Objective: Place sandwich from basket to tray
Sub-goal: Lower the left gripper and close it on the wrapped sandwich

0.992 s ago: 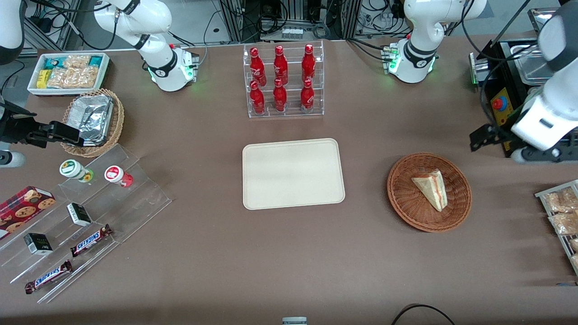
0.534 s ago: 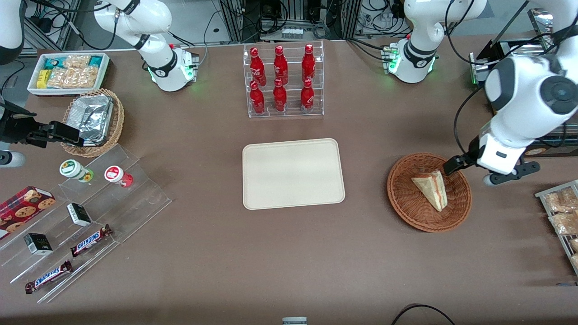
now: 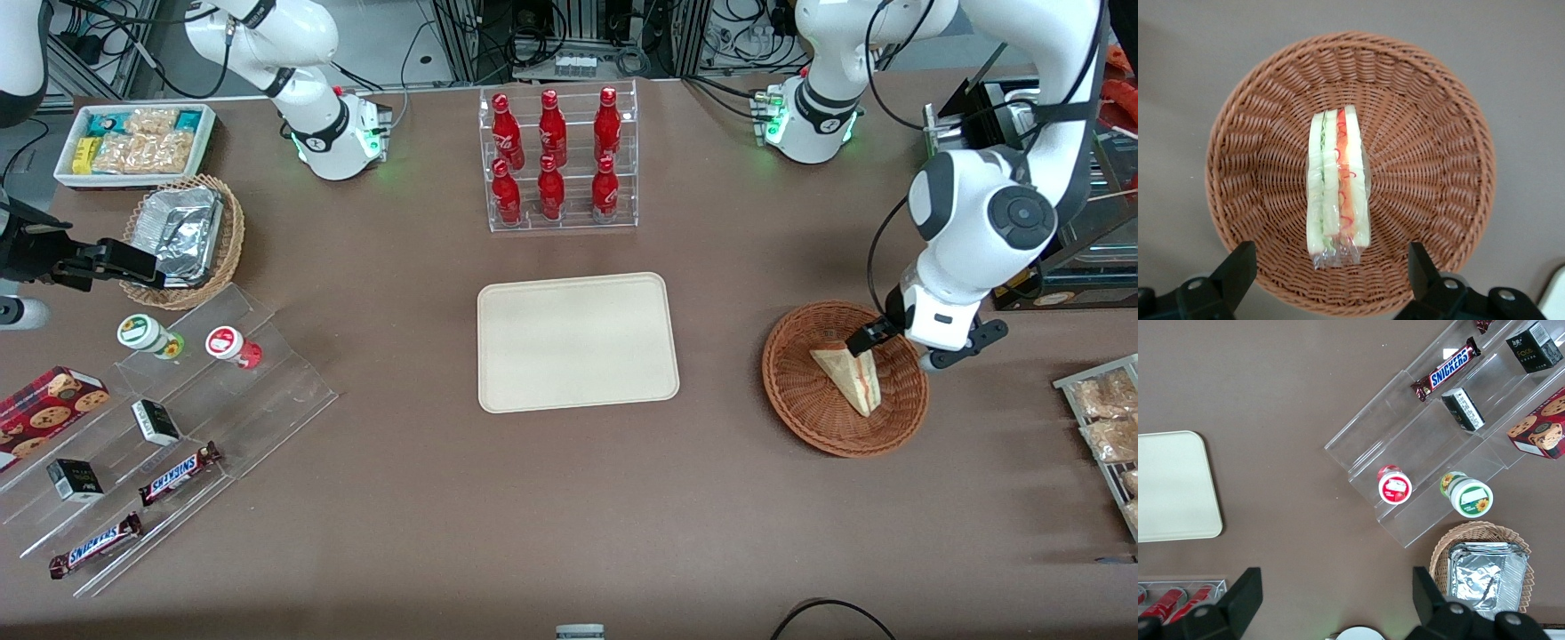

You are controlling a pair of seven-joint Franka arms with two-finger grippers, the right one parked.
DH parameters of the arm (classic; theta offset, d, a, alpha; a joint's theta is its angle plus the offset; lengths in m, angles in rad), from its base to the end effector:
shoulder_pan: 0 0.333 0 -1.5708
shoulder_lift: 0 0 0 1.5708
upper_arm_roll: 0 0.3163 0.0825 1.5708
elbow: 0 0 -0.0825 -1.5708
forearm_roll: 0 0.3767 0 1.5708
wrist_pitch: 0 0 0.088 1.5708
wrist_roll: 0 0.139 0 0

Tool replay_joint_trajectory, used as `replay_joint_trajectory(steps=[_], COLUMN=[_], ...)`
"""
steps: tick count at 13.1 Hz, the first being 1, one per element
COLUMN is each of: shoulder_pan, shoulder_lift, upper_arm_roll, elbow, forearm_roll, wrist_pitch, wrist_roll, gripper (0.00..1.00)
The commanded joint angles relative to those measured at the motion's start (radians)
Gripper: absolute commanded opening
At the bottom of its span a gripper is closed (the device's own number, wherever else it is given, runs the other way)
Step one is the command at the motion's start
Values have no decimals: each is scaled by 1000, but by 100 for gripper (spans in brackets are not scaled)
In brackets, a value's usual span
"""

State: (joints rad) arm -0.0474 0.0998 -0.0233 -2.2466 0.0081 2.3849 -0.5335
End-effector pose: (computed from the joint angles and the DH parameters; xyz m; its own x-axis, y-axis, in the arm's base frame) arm 0.5323 -0.0375 0.2992 0.8966 0.4414 0.0349 0.4411 -0.8973 0.0166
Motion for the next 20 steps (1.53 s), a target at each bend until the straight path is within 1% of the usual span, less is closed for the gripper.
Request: replay_joint_trajectory(steps=[1,8,9,10,11,12,13,14,16,19,20], shoulder_pan=[-6,-6,-6,-6,-6,-6,-6,-6,-6,-6,-8], shoulder_lift=[49,138,147,155,156,155,152,149,120,37,25], upper_arm_roll=[0,0,0,0,0,0,0,0,2,-1,-23], elbow=[-5,-41,-42,-41,-39,-39,-41,-41,-38,14,53], forearm_roll=[7,7,7,7,7,7,7,7,7,10,10], wrist_pitch=[59,189,206,208,208,208,205,201,179,27,-31], wrist_roll=[-26,-26,-26,-26,-26,-23,-20,-17,-13,-13,-14], gripper=[100,100,98,88,63,47,32,24,22,23,23])
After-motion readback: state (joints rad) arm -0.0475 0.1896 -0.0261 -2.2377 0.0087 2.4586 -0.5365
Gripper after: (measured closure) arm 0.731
